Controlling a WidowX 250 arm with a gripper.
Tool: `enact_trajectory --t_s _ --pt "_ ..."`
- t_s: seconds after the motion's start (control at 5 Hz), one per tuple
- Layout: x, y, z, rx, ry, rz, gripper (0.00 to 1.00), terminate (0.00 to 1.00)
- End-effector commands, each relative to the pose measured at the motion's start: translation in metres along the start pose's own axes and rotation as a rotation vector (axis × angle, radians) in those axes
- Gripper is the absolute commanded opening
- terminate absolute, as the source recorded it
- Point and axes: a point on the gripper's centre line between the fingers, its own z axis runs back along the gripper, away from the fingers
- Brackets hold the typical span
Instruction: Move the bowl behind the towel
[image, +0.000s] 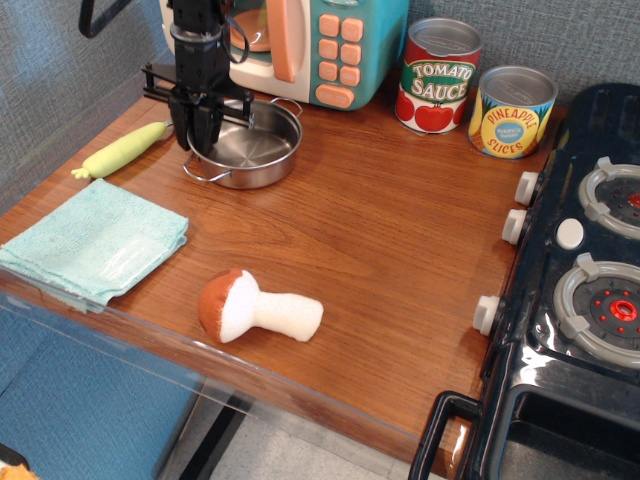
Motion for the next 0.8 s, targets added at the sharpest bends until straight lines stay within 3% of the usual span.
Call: enact_trajectory --t_s 0.0,0.2,0.6 --pt "0.009 0.007 0.052 0.025 -0.123 -0.028 1.0 0.0" --pt "0.005 0.008 0.074 0.03 -0.175 -0.035 1.0 0.0" --pt "-0.003 0.01 0.086 0.031 -0.168 -0.043 1.0 0.0"
